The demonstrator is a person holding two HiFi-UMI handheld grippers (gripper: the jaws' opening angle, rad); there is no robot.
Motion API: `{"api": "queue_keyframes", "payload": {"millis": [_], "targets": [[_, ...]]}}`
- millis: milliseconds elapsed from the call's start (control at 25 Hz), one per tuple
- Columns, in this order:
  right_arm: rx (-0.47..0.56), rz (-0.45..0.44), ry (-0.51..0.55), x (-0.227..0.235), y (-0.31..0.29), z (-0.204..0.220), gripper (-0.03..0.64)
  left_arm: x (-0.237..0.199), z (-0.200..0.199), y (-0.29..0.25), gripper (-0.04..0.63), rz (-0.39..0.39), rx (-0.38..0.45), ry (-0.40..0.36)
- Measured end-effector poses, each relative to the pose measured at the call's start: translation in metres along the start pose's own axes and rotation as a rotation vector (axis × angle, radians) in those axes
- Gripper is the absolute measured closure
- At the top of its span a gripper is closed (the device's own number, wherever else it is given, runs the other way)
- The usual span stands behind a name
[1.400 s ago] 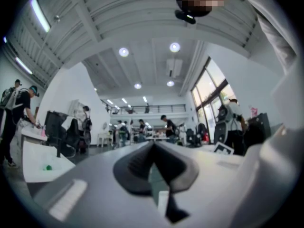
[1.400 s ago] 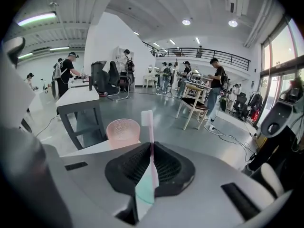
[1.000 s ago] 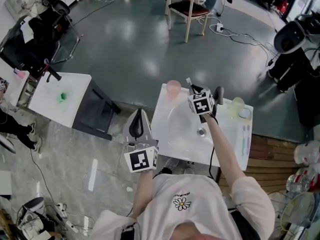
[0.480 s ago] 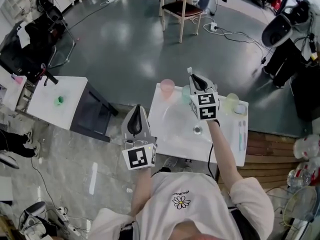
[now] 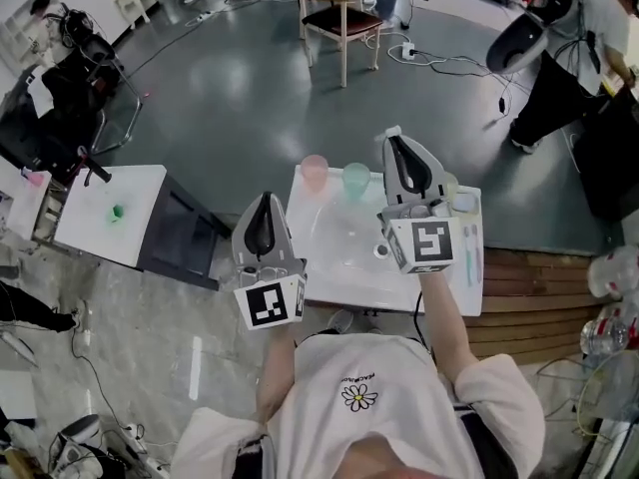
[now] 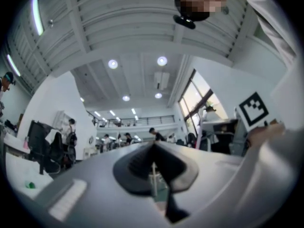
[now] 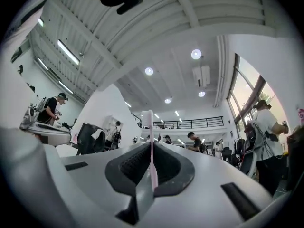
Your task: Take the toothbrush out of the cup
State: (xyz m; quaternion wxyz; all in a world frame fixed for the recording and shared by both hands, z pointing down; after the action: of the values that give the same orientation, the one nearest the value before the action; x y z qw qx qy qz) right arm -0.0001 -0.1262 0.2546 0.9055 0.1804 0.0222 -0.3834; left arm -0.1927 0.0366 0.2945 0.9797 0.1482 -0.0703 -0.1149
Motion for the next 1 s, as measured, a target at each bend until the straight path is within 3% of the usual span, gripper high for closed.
{"api": "queue_keyframes", "payload": {"millis": [360,640,800,1000], "targets": [[0.144,0.032,-0.028,0.019,0.088,-0.03,0.6,0.059,-0.031,0.014,0.588,0.014,0.081,-0.043],[0.17,-0.038,-0.035,0.034,0.127,-0.045,0.6,0.102,-0.046,0.036,0.588,-0.01,0.092,-0.082],[0.169,-0.065,-0.049,0.032,0.139,-0.044,0.6,0.106,-0.049,0.048,0.588,-0.016,0.087,-0.139],[0.161,-0.084,-0.046,0.013,0.127,-0.041,0.6,0.085,-0.05,0.044,0.588,-0.038,0.104,-0.129]]}}
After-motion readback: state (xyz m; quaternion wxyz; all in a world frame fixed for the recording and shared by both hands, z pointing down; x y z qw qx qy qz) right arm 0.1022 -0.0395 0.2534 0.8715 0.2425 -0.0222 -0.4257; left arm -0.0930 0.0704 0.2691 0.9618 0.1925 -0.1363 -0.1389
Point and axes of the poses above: the fingertips, and each gripper's own axes: y backward along the fingers, x to its right, z out of its underside, the point moved 10 cm from there along y, backward along the fingers, and after that the axes turned 1 degree about z, right-handed, at the moved point
